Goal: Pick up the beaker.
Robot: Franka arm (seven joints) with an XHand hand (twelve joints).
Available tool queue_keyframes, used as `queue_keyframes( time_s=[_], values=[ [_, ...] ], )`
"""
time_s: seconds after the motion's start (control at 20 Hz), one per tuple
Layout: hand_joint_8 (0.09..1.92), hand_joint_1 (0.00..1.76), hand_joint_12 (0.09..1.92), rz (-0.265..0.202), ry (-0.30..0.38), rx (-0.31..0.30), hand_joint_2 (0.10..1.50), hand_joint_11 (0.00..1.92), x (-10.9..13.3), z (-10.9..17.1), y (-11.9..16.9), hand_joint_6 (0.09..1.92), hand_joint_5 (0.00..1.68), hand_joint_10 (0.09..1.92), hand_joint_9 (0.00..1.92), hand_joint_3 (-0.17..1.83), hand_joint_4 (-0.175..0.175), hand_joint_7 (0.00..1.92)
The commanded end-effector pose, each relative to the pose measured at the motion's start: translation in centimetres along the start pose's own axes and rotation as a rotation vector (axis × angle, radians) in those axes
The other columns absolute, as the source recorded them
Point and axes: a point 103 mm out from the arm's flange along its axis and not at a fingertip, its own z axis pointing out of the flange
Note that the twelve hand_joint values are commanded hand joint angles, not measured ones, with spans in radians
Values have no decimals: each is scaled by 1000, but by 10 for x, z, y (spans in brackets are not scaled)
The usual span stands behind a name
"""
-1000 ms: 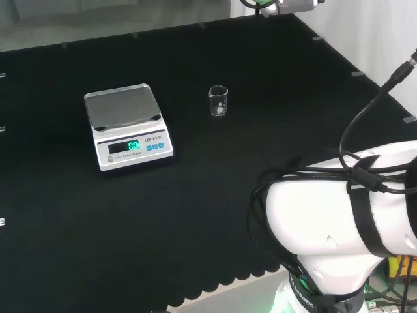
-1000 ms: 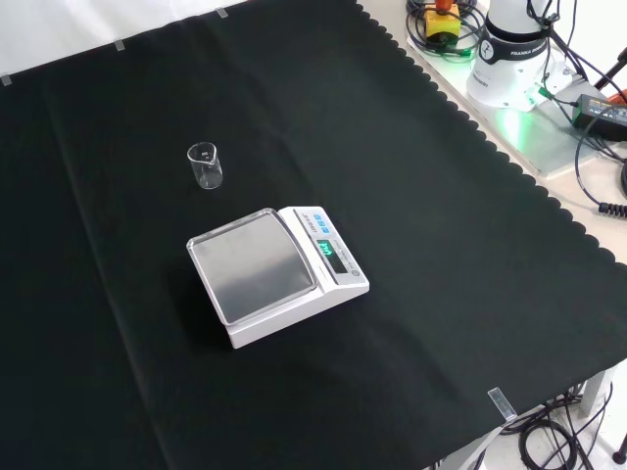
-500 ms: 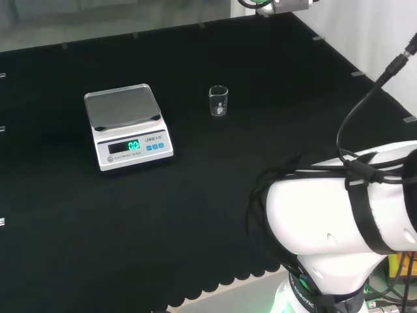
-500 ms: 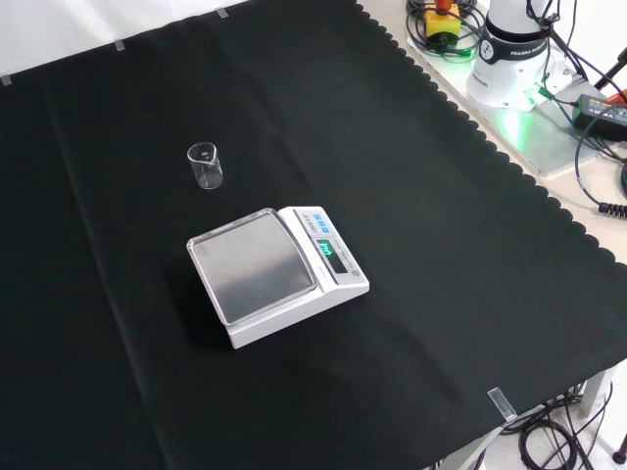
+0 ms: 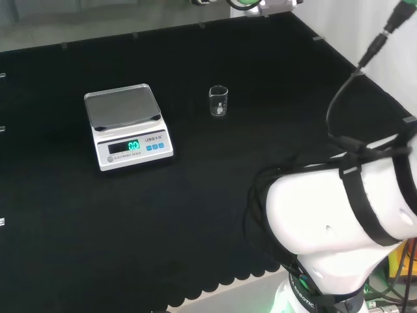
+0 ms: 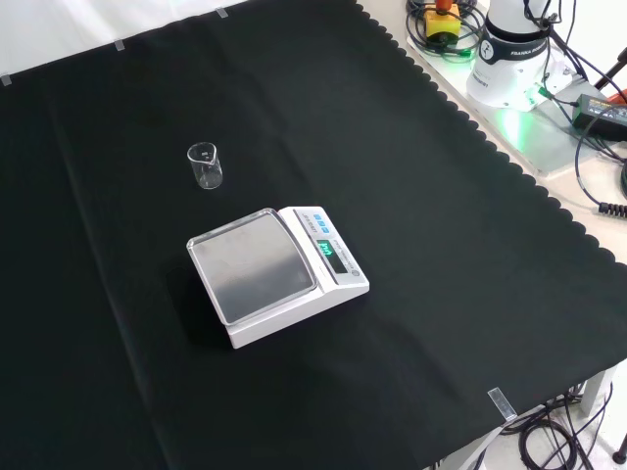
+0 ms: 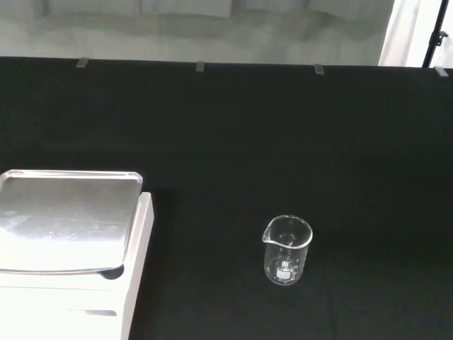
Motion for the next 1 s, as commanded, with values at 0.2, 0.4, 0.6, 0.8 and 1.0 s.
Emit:
queue_keyframes(
  time_s=[0.2,0.4,0.6,0.8,1.0],
  values=[
    [615,471,1458,4,-39,-11,767,270,10,47,94,87,187,843,102,391,-60,0],
    [621,479,1462,12,-36,3,762,260,10,75,117,87,187,846,101,388,-60,0],
    [626,486,1468,37,-22,12,759,252,4,100,133,87,187,848,98,387,-61,0],
    [644,495,1479,46,-25,37,753,242,-1,132,152,87,190,854,92,385,-61,0],
    [660,499,1489,68,-56,75,737,227,-12,167,169,87,202,858,87,380,-61,0]
  ],
)
